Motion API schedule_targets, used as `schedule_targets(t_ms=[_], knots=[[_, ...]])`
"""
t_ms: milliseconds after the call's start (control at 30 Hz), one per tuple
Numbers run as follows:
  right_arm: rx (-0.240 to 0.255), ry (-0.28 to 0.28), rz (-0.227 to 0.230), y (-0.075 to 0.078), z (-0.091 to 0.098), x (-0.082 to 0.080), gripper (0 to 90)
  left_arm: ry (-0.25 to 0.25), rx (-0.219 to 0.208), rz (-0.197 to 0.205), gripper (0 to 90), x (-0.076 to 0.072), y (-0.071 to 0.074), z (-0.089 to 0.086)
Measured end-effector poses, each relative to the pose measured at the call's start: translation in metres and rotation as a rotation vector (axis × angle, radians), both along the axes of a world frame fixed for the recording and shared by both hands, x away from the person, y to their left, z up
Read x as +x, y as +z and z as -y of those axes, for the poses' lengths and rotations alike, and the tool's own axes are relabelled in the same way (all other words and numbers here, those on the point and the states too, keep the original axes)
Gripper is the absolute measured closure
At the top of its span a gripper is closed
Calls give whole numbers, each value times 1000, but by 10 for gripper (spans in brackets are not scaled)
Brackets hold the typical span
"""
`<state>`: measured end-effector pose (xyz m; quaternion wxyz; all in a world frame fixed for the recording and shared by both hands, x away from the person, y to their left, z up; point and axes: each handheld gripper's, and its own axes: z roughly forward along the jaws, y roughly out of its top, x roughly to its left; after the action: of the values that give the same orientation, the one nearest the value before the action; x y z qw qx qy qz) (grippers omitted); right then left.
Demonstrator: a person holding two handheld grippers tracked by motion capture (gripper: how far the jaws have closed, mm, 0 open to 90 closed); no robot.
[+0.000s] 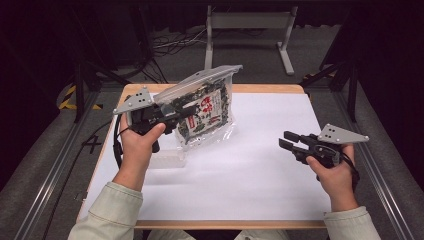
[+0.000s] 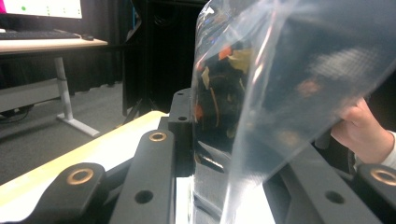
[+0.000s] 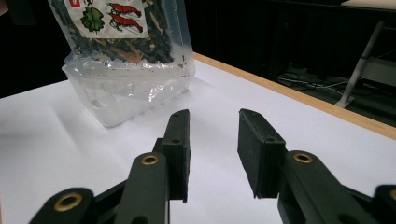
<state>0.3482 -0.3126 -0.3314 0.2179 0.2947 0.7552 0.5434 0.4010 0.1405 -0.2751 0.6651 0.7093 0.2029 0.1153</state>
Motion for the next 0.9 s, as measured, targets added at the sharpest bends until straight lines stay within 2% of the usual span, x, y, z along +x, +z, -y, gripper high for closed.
schedule_targets(t_ms=[367, 500, 633, 733, 900], knots=[[-2, 1, -8, -3, -1, 1, 650, 79, 8, 23, 718, 5, 5, -16], [-4, 5, -13, -5, -2, 2, 650, 111, 35, 44, 718, 7, 7, -24], [-7, 9, -16, -6, -3, 3, 650, 116, 46, 53, 718, 9, 10, -30], [-7, 9, -18, -6, -4, 3, 650, 120, 35, 53, 718, 10, 11, -34], [-7, 12, -18, -7, -5, 3, 650, 157, 52, 54, 718, 13, 12, -46]])
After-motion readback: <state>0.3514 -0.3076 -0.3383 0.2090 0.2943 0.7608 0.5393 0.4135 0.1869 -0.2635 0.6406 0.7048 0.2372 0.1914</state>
